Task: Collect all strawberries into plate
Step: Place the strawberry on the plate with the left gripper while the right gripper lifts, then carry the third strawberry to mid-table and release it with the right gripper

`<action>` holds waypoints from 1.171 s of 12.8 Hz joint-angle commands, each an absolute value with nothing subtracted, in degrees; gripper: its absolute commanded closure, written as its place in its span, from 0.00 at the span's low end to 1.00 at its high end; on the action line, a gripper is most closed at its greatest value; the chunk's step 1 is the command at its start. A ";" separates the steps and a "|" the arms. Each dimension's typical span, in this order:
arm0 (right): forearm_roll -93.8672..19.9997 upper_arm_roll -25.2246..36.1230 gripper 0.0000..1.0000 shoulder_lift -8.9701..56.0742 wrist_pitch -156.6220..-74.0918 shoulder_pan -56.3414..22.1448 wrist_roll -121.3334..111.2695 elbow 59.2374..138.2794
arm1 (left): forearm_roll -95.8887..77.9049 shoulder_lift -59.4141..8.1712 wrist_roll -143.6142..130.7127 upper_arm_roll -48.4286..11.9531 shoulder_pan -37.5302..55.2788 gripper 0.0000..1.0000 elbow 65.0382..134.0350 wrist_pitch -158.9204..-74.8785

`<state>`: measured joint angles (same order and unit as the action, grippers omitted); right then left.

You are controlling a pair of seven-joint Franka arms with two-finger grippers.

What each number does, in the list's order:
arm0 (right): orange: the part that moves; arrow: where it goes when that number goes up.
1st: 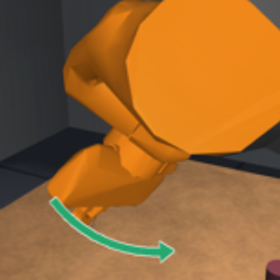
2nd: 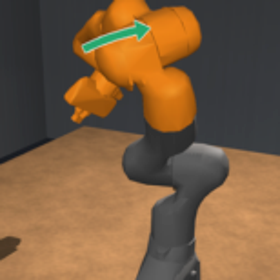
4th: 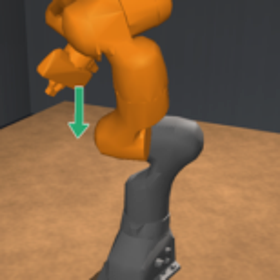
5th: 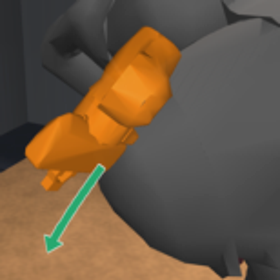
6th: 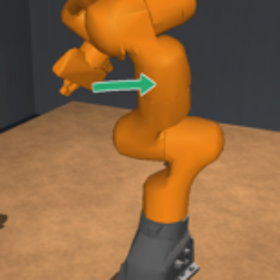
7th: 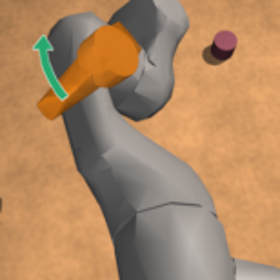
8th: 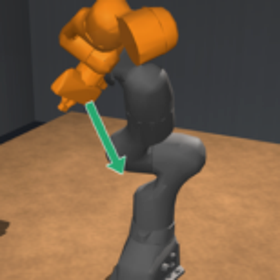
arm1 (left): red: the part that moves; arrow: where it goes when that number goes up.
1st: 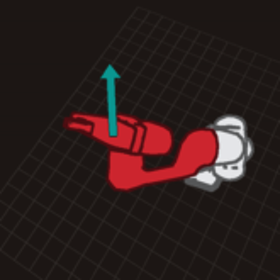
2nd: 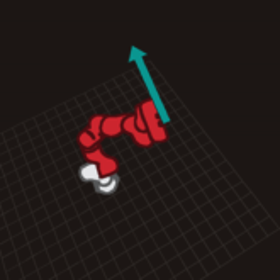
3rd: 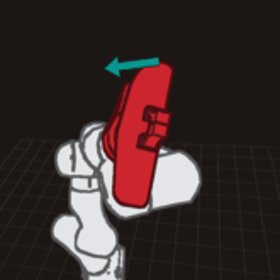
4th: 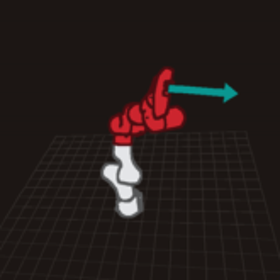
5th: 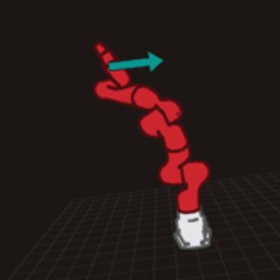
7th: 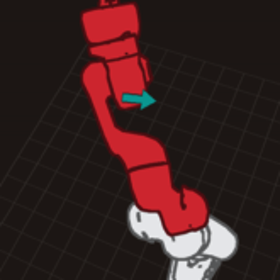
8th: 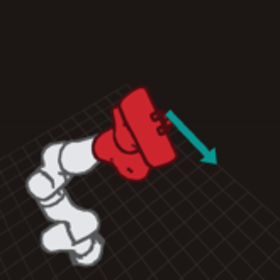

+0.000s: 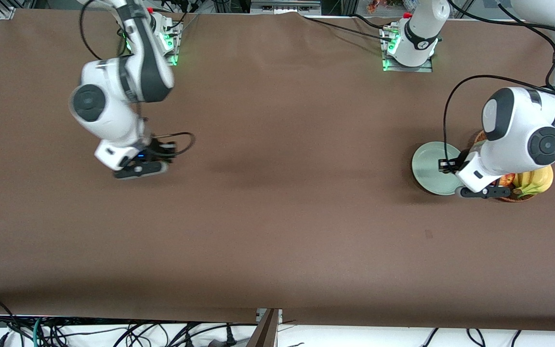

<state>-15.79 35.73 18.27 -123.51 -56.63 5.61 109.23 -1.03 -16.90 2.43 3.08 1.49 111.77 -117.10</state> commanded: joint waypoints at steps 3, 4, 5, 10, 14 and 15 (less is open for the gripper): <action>-23.46 23.49 0.68 37.32 -121.20 -56.16 29.65 84.86 | -2.64 -15.11 14.76 7.29 0.88 0.89 129.18 -139.19; -23.29 20.77 0.68 40.92 -122.16 -56.16 35.01 80.90 | -2.64 -15.90 14.94 7.38 0.79 0.89 129.81 -140.52; -23.20 18.57 0.68 44.52 -123.21 -56.34 39.68 76.60 | -2.64 -16.34 14.94 7.38 0.70 0.88 129.81 -140.89; -22.76 17.67 0.68 56.50 -138.58 -62.39 52.36 67.33 | -2.64 -16.26 15.46 7.21 1.14 0.00 129.29 -140.19; -21.45 18.02 0.61 61.17 -144.04 -65.48 63.96 64.16 | -2.64 -12.06 15.21 7.03 1.32 0.00 127.46 -136.17; -21.45 17.93 0.42 61.26 -145.10 -66.09 66.25 64.16 | -2.64 -10.56 14.86 6.86 1.41 0.00 125.27 -131.44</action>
<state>-21.92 17.15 59.46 -143.68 -65.18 61.57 66.95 -1.05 -14.89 13.43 6.89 0.95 127.69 -138.35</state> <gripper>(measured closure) 0.608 0.000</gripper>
